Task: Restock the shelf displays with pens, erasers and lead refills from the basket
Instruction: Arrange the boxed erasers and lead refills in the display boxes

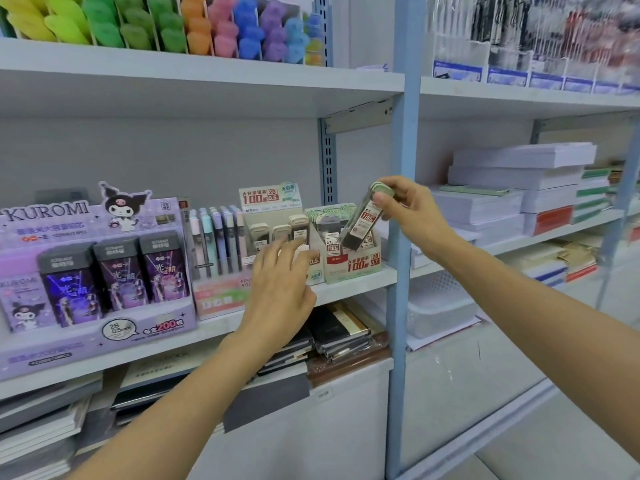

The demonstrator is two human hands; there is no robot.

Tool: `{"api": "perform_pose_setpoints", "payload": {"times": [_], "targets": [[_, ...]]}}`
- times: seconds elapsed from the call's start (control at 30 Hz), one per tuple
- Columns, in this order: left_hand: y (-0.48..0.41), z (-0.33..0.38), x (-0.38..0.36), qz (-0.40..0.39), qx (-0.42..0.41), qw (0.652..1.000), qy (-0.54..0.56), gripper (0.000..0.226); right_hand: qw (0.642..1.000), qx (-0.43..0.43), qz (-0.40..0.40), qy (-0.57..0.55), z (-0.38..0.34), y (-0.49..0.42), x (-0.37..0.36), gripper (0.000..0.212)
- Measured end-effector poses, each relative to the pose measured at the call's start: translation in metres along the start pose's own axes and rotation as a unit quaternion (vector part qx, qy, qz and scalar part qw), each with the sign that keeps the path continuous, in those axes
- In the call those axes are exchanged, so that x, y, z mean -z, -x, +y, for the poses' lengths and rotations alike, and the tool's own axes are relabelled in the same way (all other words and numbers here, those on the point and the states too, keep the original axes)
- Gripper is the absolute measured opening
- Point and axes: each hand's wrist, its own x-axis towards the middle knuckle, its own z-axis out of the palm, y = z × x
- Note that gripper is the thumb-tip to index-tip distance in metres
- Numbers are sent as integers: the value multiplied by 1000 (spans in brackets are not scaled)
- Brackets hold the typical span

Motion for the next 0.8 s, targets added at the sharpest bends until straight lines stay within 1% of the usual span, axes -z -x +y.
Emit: {"api": "perform_pose_setpoints", "payload": {"times": [0.03,0.07,0.13,0.2,0.3,0.47,0.67,0.8], "targets": [[-2,-2,-4,-17,-2,998,-58,57,1000,8,7,11,1,-3,1,14],[-3,-3,-7,-35,3,995,-93,64,1000,14,11,18,2,-6,0,15],[-7,-4,-15,-64,17,991,-114,72,999,23,6,27,5,-10,-4,17],[-8,-4,-20,-78,15,989,-124,75,999,32,-8,33,8,-14,-10,18],[-8,-6,-24,-68,8,990,-126,76,997,49,-15,53,11,-19,-10,18],[-11,-7,-32,-65,-8,990,-122,83,994,68,14,82,19,-27,8,14],[-17,-1,-45,-56,-2,992,-113,88,995,61,-20,82,31,-26,-1,17],[-18,-2,-47,-47,2,992,-115,88,987,53,-73,136,33,-29,-7,21]]}}
